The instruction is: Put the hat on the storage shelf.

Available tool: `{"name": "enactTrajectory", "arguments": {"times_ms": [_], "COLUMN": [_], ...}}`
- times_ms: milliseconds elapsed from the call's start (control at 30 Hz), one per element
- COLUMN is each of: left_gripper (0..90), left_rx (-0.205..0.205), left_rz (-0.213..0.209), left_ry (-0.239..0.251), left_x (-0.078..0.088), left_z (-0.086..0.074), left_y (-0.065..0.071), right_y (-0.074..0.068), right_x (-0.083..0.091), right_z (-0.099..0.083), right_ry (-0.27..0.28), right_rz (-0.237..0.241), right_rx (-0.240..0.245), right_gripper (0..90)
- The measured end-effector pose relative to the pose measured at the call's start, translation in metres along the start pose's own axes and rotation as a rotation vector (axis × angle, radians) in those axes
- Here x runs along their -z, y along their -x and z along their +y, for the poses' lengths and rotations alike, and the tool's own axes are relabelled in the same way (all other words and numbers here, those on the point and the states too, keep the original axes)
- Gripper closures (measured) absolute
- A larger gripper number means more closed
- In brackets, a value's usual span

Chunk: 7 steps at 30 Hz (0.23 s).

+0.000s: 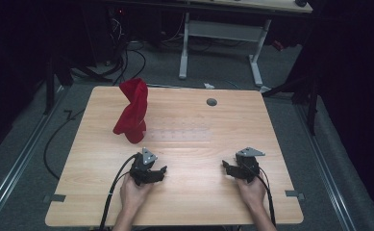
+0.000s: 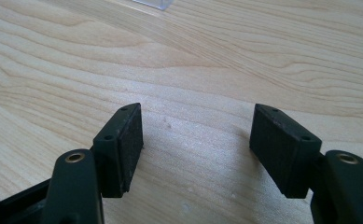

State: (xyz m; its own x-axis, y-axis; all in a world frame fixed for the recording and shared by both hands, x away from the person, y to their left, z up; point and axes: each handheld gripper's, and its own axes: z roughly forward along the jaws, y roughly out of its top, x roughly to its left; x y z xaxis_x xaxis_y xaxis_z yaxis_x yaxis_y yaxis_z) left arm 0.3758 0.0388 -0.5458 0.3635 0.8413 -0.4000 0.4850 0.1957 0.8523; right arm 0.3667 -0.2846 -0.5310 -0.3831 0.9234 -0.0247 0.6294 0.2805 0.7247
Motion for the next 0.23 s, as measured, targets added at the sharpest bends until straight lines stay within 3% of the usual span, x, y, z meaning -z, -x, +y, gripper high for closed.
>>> {"name": "enactTrajectory", "arguments": {"times_ms": [233], "left_gripper": [29.3], "left_rx": [0.002], "left_rz": [0.0], "left_ry": [0.0], "left_x": [0.0], "left_z": [0.0002], "left_y": [0.0], "right_y": [-0.0001], "right_x": [0.0], "right_z": [0.0], "right_ry": [0.0], "right_rz": [0.004], "right_rx": [0.004], "right_gripper": [34.6]}}
